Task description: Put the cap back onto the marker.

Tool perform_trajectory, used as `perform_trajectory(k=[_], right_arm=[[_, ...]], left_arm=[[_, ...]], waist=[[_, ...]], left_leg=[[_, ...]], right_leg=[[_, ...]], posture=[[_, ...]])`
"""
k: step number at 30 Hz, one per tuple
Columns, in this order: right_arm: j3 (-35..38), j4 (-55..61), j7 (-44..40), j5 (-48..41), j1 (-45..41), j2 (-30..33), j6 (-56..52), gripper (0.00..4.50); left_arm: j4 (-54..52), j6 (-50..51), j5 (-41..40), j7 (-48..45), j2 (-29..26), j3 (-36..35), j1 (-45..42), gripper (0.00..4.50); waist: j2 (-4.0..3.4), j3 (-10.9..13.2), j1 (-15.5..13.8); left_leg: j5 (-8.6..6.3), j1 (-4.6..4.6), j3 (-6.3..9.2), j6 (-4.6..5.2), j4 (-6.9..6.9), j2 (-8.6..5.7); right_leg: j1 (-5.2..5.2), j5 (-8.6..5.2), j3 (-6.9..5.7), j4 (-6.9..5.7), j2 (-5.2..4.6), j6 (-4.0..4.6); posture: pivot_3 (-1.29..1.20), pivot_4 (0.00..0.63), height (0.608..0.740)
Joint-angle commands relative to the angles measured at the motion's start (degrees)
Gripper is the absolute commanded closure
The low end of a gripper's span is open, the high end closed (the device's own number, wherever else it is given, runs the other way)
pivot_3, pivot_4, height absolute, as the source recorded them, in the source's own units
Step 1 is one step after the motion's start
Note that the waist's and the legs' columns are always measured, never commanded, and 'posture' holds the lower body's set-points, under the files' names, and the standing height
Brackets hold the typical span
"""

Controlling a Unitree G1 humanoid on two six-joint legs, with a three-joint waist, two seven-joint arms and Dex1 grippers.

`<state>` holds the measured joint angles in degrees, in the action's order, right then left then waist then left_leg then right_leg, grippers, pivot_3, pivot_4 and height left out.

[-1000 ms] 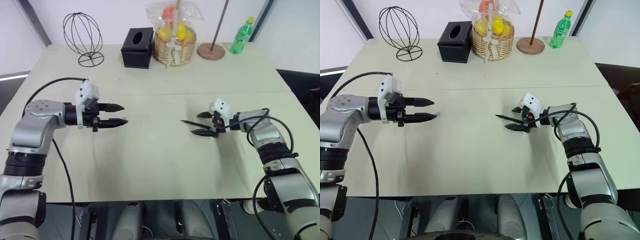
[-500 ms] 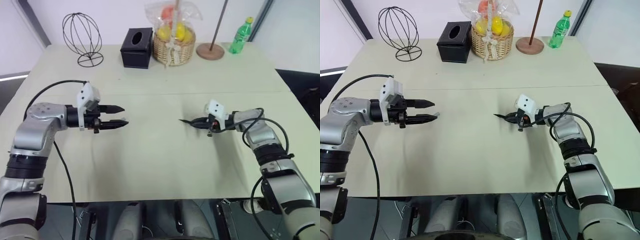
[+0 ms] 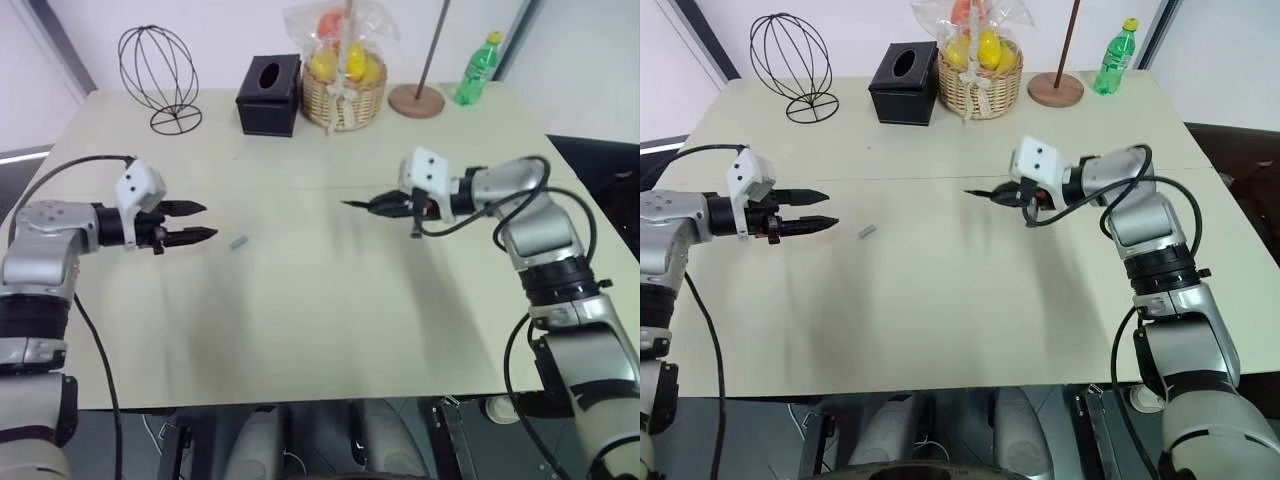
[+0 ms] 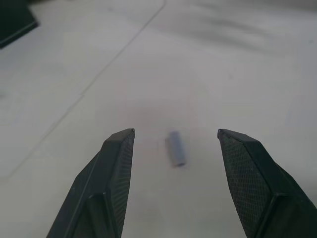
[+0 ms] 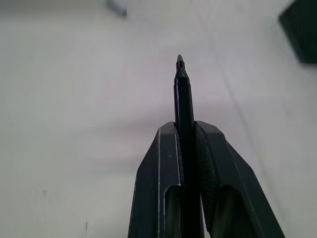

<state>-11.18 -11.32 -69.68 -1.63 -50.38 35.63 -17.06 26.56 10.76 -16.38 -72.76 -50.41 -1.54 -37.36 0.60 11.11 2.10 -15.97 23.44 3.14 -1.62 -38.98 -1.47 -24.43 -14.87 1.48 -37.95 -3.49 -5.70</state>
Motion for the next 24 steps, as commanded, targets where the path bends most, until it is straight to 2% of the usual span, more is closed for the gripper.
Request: perform_trajectory(k=[1, 10, 14, 24], right_arm=[[-1.53, 3.67, 0.16, -0.26, -0.71, -0.67, -1.61, 4.47], [-3.79, 5.69, 1.4, 0.0, 0.27, -1.34, -1.87, 4.47], [-3.71, 6.89, 1.46, -0.06, 1.32, -0.5, -2.36, 4.47], [-1.99, 9.6, 1.77, -2.76, 0.99, -0.04, -6.47, 4.47]], left_arm=[[2.62, -3.37, 1.47, -0.47, -1.2, -1.23, -2.03, 1.71], [2.83, -5.59, 2.49, 3.22, 4.65, -0.81, 0.55, 1.71], [-1.36, -4.16, 1.52, 4.96, 8.08, -0.56, 5.31, 1.71], [1.45, -5.22, 3.52, 12.14, 11.68, -0.63, 6.95, 1.71]], waist=[[0.0, 0.0, -0.13], [0.0, 0.0, -0.47], [0.0, 0.0, -0.33], [0.0, 0.0, -0.57]], left_leg=[[0.0, 0.01, -0.02, 0.0, -0.01, -0.04], [0.0, 0.03, -0.01, 0.0, -0.04, -0.06], [0.0, 0.03, -0.02, 0.0, -0.04, -0.04], [0.0, 0.02, 0.0, 0.0, -0.04, -0.05]], right_leg=[[0.0, 0.0, 0.0, -0.01, -0.05, -0.01], [-0.01, 0.01, 0.0, -0.03, -0.08, -0.01], [-0.04, 0.01, 0.01, -0.04, -0.07, -0.01], [-0.04, 0.01, 0.0, -0.07, -0.08, -0.01]], posture=[[0.0, 0.15, 0.74], [0.0, 0.15, 0.74], [0.0, 0.15, 0.74], [0.0, 0.15, 0.74]])
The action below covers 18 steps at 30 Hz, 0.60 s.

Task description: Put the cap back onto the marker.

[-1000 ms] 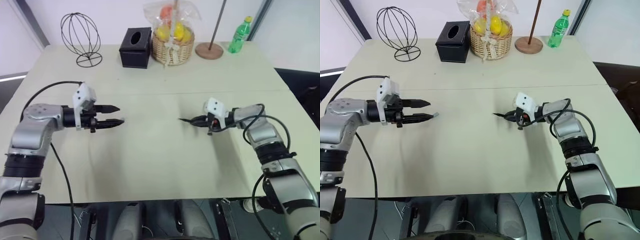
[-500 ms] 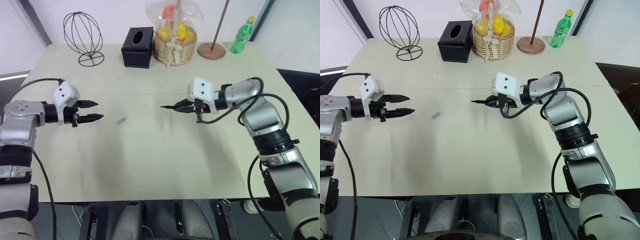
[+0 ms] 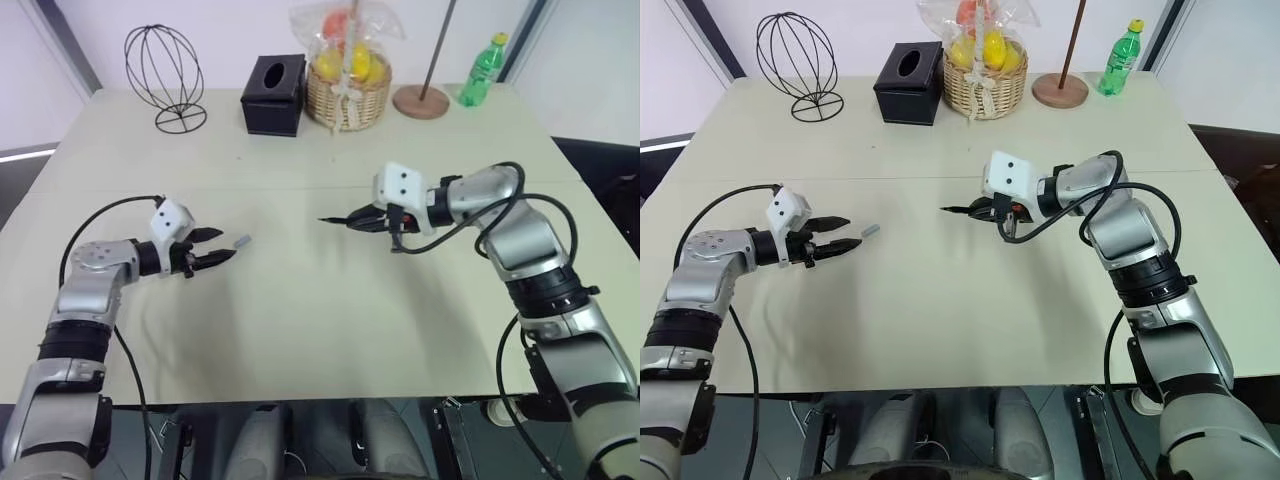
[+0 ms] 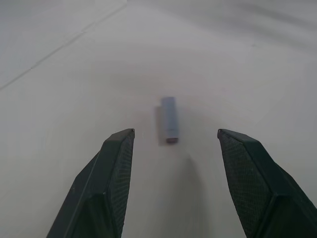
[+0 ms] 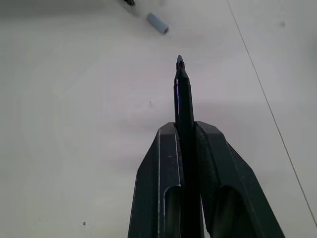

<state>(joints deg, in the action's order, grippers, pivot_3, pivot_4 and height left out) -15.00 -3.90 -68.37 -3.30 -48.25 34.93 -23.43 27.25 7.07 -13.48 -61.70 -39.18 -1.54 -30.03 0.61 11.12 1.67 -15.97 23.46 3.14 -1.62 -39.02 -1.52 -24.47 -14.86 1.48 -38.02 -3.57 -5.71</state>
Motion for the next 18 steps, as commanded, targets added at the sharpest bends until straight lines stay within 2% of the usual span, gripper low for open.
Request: perform_trajectory(k=[1, 18], right_arm=[[1.81, 2.15, 0.57, -1.16, -1.15, 0.71, -0.05, 4.47], [2.19, 3.75, 2.4, -1.68, -0.05, 1.32, -1.11, 4.47]], left_arm=[[1.37, -1.96, 0.87, 1.43, 1.06, -0.48, -0.47, 1.71], [8.89, -5.52, 3.73, 1.37, 6.82, 1.95, -5.56, 1.71]], waist=[[0.0, 0.0, -0.39], [0.01, 0.0, -0.81]], left_leg=[[0.0, 0.0, 0.0, 0.0, 0.0, 0.0], [0.0, 0.0, -0.01, 0.0, -0.01, -0.03]], right_leg=[[0.0, 0.0, 0.0, 0.0, 0.0, 0.0], [0.01, 0.0, -0.01, 0.01, 0.0, 0.0]], posture=[[0.0, 0.15, 0.74], [0.0, 0.15, 0.74]])
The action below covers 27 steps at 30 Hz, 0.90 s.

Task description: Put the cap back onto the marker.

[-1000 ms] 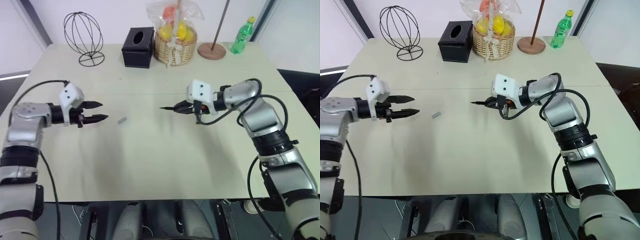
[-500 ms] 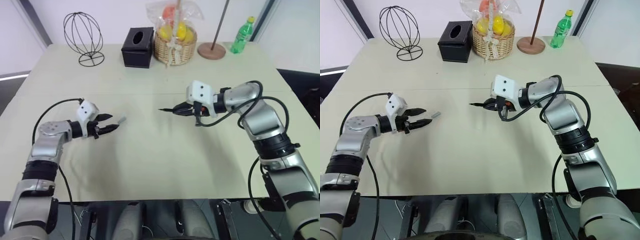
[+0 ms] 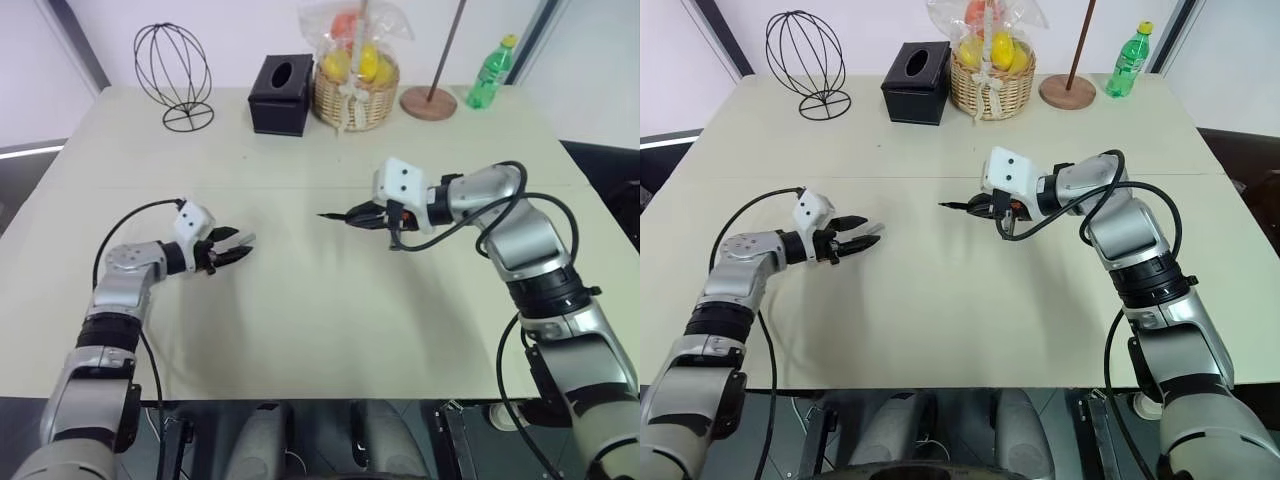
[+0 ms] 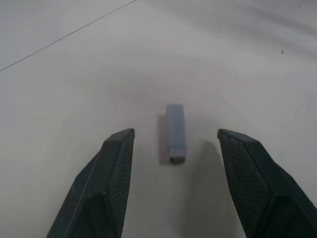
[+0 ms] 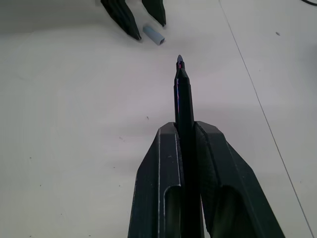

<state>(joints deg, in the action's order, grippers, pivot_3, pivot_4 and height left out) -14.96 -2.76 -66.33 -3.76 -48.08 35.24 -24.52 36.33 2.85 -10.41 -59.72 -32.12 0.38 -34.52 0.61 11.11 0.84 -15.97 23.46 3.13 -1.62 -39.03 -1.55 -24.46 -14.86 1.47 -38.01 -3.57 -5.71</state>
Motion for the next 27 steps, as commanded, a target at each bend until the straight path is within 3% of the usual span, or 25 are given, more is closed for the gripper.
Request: perform_trajectory(k=[1, 3, 6, 10, 21, 27], right_arm=[[2.2, 2.79, 0.44, -1.26, -0.13, 1.11, -0.18, 4.47], [2.28, 2.97, 0.68, -1.39, -0.03, 1.28, -0.41, 4.47], [2.24, 3.19, 0.94, -1.68, 0.06, 1.53, -0.61, 4.5], [2.25, 3.45, 1.18, -2.13, 0.26, 1.86, -0.84, 4.5], [2.02, 1.69, 1.25, -2.03, -0.14, 2.3, 0.28, 4.5], [2.03, 0.25, -1.63, -1.84, -2.27, 4.9, 2.2, 4.5]], left_arm=[[-0.15, -1.4, 0.72, -0.59, -0.19, 0.12, -1.06, 1.71], [0.05, -1.34, 0.78, -0.47, -0.11, 0.19, -1.11, 1.71], [0.59, -1.49, 1.14, -0.1, -0.21, 0.39, -1.17, 2.54], [0.99, -1.33, 1.31, 0.26, -0.37, 0.22, -0.85, 4.48], [0.05, -1.95, 0.53, 0.24, -0.86, -0.89, -0.94, 4.48], [-5.16, 2.17, -3.52, -7.29, -4.84, -1.93, -6.75, 4.48]], waist=[[0.0, 0.0, 0.03], [0.0, 0.0, 0.02], [0.0, 0.0, 0.01], [0.0, 0.0, 0.01], [0.0, 0.0, 0.02], [0.03, 0.01, -0.08]], left_leg=[[0.0, 0.0, 0.0, 0.0, 0.0, 0.0], [0.0, 0.0, 0.01, 0.0, 0.0, 0.0], [0.0, 0.0, 0.0, 0.0, 0.0, 0.0], [0.0, 0.0, 0.01, 0.0, 0.0, 0.0], [0.0, 0.0, 0.01, 0.0, 0.0, 0.01], [0.0, 0.01, 0.02, 0.0, 0.0, 0.01]], right_leg=[[0.0, 0.0, 0.0, 0.0, 0.0, 0.0], [0.0, 0.0, 0.0, 0.0, 0.01, 0.0], [0.0, 0.0, 0.0, 0.0, 0.0, 0.0], [0.0, 0.0, 0.0, 0.0, 0.0, 0.0], [0.0, 0.0, 0.0, 0.0, 0.0, 0.0], [0.0, 0.0, -0.02, 0.0, 0.01, 0.0]], posture=[[0.0, 0.15, 0.74], [0.0, 0.15, 0.74], [0.0, 0.15, 0.74], [0.0, 0.15, 0.74], [0.0, 0.15, 0.74], [0.0, 0.15, 0.74]])
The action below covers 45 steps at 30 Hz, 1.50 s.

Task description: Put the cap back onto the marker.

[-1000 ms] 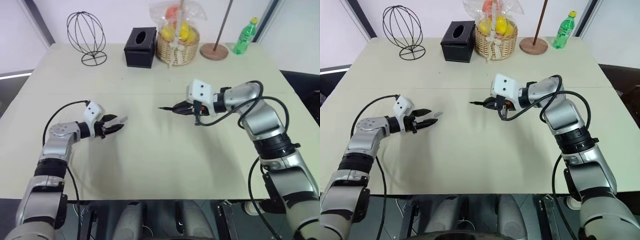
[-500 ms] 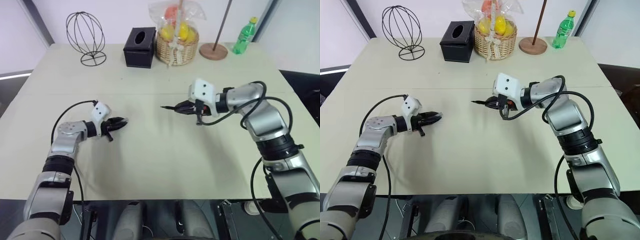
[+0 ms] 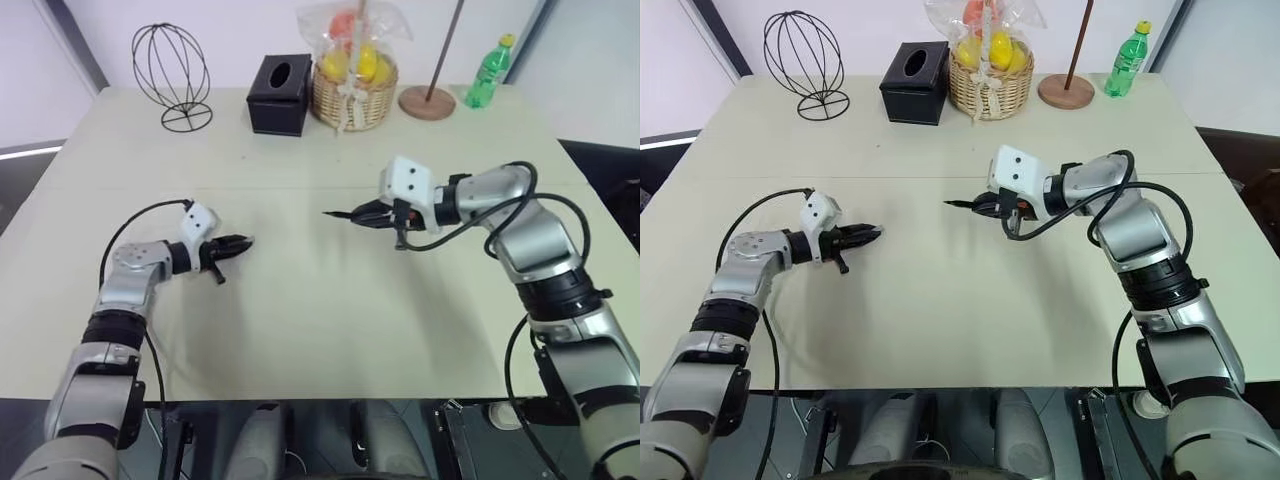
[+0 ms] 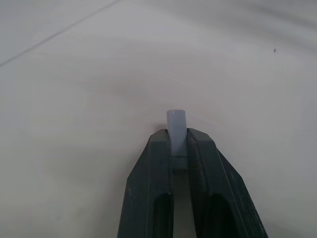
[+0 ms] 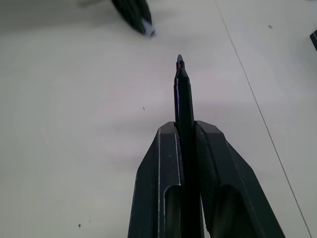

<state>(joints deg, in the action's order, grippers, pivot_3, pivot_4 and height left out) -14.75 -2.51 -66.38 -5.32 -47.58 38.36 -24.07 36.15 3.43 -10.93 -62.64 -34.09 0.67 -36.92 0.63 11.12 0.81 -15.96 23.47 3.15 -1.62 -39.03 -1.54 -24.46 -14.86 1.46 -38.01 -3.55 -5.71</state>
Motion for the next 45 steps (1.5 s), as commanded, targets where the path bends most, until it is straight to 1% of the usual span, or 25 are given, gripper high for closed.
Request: perform_trajectory(k=[1, 8, 10, 11, 15, 19, 25, 31, 35, 45], right_arm=[[1.76, -0.35, -1.95, -0.27, -3.15, 2.05, 2.06, 4.5], [1.08, -1.83, -7.12, -0.56, -8.15, 3.75, 4.59, 4.5], [1.31, -2.01, -7.95, -1.01, -9.3, 3.6, 4.41, 4.5], [1.61, -1.71, -8.38, -1.57, -9.74, 3.49, 3.73, 4.5], [2.14, -0.25, -8.77, -2.97, -9.96, 3.04, 1.75, 4.5], [1.96, 1.83, -7.68, -3.78, -8.86, 2.39, 0.0, 4.5], [1.52, 3.44, -6.49, -4.15, -8.03, 1.73, -1.52, 4.5], [1.36, 3.82, -6.23, -4.16, -7.62, 1.79, -1.95, 4.5], [1.15, 3.12, -6.15, -3.72, -7.33, 1.93, -1.42, 4.5], [0.78, 1.33, -5.93, -3.26, -7.39, 1.31, -0.34, 4.5]], left_arm=[[-5.49, 2.27, -3.48, -5.57, -3.34, -2.09, -5.08, 4.48], [-13.67, 16.03, -10.17, -22.82, -7.22, 1.76, -14.11, 4.48], [-14.79, 17.3, -10.22, -25.15, -7.18, 2.88, -15.81, 4.48], [-14.52, 16.08, -9.35, -25.7, -6.71, 3.63, -16.75, 4.48], [-10.97, 10.53, -6.61, -24.54, -3.57, 5.01, -20.0, 4.48], [-7.81, 4.71, -3.75, -23.14, -0.4, 6.22, -21.49, 4.48], [-4.6, -0.02, -1.55, -22.54, 2.57, 7.25, -22.53, 4.48], [-2.51, -2.06, -0.78, -22.4, 3.6, 6.97, -23.39, 4.48], [-2.28, -2.22, -0.91, -22.81, 3.08, 6.58, -23.61, 4.48], [-5.87, -0.44, -1.93, -22.5, 2.82, 6.3, -22.7, 4.48]], waist=[[0.01, 0.0, -0.05], [0.0, 0.01, 0.34], [-0.01, 0.01, 0.43], [-0.01, 0.01, 0.44], [-0.01, 0.01, 0.3], [-0.01, 0.01, 0.19], [0.0, 0.01, 0.19], [0.0, 0.01, 0.2], [0.0, 0.01, 0.21], [0.0, 0.01, 0.19]], left_leg=[[0.0, 0.02, 0.0, 0.0, 0.0, 0.0], [0.0, 0.02, -0.02, 0.0, 0.02, 0.01], [0.0, 0.02, -0.03, 0.0, 0.01, 0.02], [0.0, 0.02, -0.02, 0.0, 0.01, 0.03], [0.0, 0.02, -0.02, 0.0, 0.01, 0.05], [0.0, 0.02, -0.02, 0.0, -0.01, 0.03], [0.0, 0.02, -0.02, 0.0, -0.01, 0.03], [0.0, 0.03, -0.02, 0.0, 0.0, 0.03], [0.0, 0.03, -0.02, 0.0, -0.01, 0.03], [0.0, 0.03, -0.02, 0.0, -0.01, 0.04]], right_leg=[[0.0, 0.0, 0.0, 0.01, 0.0, 0.0], [0.01, 0.0, 0.0, 0.05, 0.05, 0.0], [0.01, 0.0, 0.0, 0.04, 0.07, 0.0], [0.01, 0.0, 0.0, 0.04, 0.09, 0.0], [0.0, 0.0, 0.0, 0.04, 0.1, 0.0], [0.01, 0.0, 0.0, 0.04, 0.06, 0.0], [0.0, 0.0, 0.0, 0.04, 0.06, 0.0], [0.0, 0.0, 0.0, 0.04, 0.07, 0.0], [0.0, 0.0, 0.0, 0.04, 0.07, 0.0], [0.0, 0.0, 0.0, 0.04, 0.07, 0.0]], posture=[[0.0, 0.15, 0.74], [0.0, 0.15, 0.74], [0.0, 0.15, 0.74], [0.0, 0.15, 0.74], [0.0, 0.15, 0.74], [0.0, 0.15, 0.74], [0.0, 0.15, 0.74], [0.0, 0.15, 0.74], [0.0, 0.15, 0.74], [0.0, 0.15, 0.74]])
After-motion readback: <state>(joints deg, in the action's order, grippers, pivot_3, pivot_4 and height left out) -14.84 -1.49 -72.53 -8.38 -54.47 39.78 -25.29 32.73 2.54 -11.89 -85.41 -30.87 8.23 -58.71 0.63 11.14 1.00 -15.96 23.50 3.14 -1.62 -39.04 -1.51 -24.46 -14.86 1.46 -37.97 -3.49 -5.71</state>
